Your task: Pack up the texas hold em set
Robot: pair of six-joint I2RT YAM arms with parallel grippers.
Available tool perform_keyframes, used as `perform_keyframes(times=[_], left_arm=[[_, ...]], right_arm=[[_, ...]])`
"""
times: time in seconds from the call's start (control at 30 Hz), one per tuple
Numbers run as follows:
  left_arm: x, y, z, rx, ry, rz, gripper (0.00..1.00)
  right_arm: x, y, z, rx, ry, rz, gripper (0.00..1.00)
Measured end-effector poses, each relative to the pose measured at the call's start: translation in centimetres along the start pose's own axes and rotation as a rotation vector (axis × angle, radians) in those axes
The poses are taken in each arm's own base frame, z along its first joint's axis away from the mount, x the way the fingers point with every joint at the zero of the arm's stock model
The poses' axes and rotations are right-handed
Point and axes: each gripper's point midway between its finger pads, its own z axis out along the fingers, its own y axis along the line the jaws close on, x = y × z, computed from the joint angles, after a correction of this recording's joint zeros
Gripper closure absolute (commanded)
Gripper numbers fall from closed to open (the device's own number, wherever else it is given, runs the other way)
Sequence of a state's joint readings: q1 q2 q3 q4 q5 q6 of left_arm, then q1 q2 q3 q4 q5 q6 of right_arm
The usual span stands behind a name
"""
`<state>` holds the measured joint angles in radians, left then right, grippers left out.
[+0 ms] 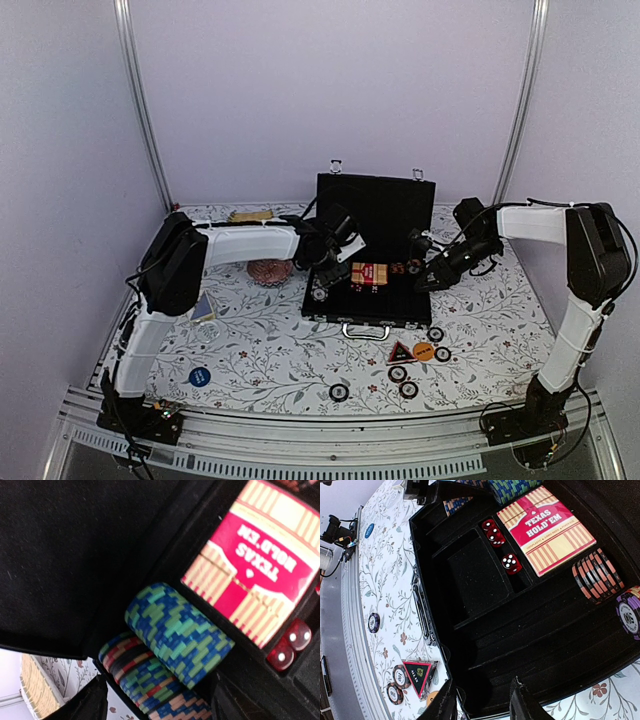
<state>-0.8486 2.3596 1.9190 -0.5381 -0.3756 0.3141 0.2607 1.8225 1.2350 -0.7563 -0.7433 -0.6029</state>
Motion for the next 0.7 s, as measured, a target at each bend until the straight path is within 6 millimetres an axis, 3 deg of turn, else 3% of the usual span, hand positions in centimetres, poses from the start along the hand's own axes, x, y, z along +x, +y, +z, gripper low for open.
perform_keyframes(times=[0.13, 0.27, 0.43, 0.5, 0.6, 0.7], left_arm=[[1.0, -0.6, -0.8, 0.020, 0.020, 0.011, 0.29], [1.3, -0.2, -3.7, 0.031, 0.015, -0.019, 0.28], [0.1, 3.1, -10.9, 0.005, -0.046, -0.193, 0.30], [0.7, 4.8, -13.5, -0.017, -0.049, -0.299, 0.30], [4.2, 6.5, -15.8, -0.044, -0.002, -0.452, 0.29], [11.4, 7.5, -16.6, -0.071, 0.125, -0.622, 0.29]], right_arm=[[0.0, 0.0, 0.0, -0.001, 0.002, 0.001, 0.62], [0.1, 0.1, 0.0, -0.006, 0.002, 0.000, 0.62], [0.0, 0.3, 0.0, -0.016, -0.004, -0.004, 0.62], [-0.1, 0.4, 0.0, -0.020, -0.006, -0.007, 0.62], [-0.1, 0.5, 0.0, -0.024, -0.007, -0.009, 0.62], [0.0, 0.5, 0.0, -0.027, -0.006, -0.013, 0.62]])
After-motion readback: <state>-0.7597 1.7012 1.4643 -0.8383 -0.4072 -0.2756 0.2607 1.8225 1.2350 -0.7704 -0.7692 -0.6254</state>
